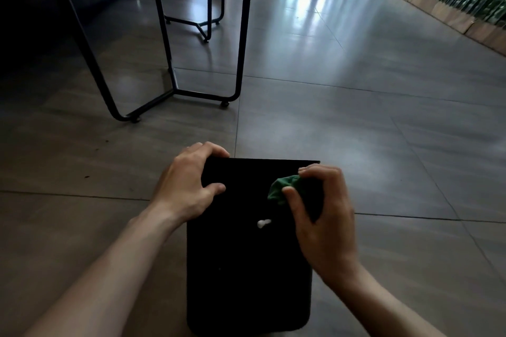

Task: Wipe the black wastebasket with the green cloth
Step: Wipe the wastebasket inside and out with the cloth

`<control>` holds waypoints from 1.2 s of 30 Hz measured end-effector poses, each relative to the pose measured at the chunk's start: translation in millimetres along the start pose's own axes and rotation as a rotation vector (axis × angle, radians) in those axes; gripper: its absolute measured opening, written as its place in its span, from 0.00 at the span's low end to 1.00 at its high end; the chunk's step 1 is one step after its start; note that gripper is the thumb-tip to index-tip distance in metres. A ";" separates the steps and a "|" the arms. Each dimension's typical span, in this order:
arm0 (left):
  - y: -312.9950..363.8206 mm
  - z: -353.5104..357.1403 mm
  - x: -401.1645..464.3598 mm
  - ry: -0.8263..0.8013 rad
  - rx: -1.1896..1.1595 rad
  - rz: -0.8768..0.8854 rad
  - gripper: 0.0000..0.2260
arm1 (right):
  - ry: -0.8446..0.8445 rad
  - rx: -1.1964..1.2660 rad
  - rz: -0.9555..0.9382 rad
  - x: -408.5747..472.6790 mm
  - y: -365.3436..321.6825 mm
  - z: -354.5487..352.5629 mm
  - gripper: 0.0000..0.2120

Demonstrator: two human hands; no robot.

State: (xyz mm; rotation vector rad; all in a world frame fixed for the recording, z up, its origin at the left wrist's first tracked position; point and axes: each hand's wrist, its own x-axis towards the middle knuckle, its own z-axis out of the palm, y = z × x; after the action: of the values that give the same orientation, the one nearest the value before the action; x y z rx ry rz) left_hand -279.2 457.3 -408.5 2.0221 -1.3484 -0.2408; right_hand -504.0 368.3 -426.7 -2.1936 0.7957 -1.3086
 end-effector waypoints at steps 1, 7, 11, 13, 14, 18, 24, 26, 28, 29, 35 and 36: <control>0.0 0.6 1.0 0.001 -0.001 0.006 0.23 | -0.016 -0.011 -0.055 -4.4 1.0 6.7 0.11; -3.0 3.0 3.7 0.013 0.010 -0.011 0.24 | -0.363 -0.500 -0.441 -38.3 22.4 37.2 0.24; -5.5 2.6 4.4 0.025 0.004 -0.034 0.23 | -0.594 -0.616 -0.609 -85.0 45.1 27.1 0.36; -4.1 2.2 4.7 0.019 -0.006 -0.029 0.23 | -0.647 -0.655 -0.798 -111.3 55.8 18.4 0.33; -2.3 2.3 4.3 0.015 -0.014 -0.022 0.23 | -0.663 -0.690 -0.901 -120.5 61.1 14.0 0.30; 2.3 1.7 3.7 -0.001 -0.052 0.010 0.24 | -0.679 -0.749 -1.011 -96.8 72.0 3.8 0.26; 4.2 -1.5 5.3 -0.020 -0.091 0.047 0.24 | -0.276 -0.662 -0.485 -13.8 50.2 18.5 0.23; 4.4 -1.0 5.2 -0.017 -0.095 0.047 0.24 | -0.242 -0.665 -0.396 -16.4 44.3 26.0 0.25; 5.8 0.2 5.8 -0.024 -0.108 0.059 0.24 | -0.289 -0.690 -0.504 -43.4 46.5 30.2 0.26; 6.8 1.1 6.1 -0.035 -0.112 0.066 0.23 | -0.359 -0.693 -0.617 -64.0 50.2 29.5 0.25; 5.8 0.9 5.8 -0.066 -0.129 0.079 0.23 | -0.827 -0.818 -1.163 -118.8 61.6 6.6 0.30; 5.8 0.6 5.7 -0.067 -0.125 0.079 0.24 | -0.756 -0.783 -1.092 -106.3 61.1 6.1 0.29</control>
State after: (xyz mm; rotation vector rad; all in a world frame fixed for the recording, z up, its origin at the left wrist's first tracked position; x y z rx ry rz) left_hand -281.3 450.8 -404.1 1.8680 -1.4155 -0.3504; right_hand -553.7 397.0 -535.2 -3.6213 -0.3651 -0.3029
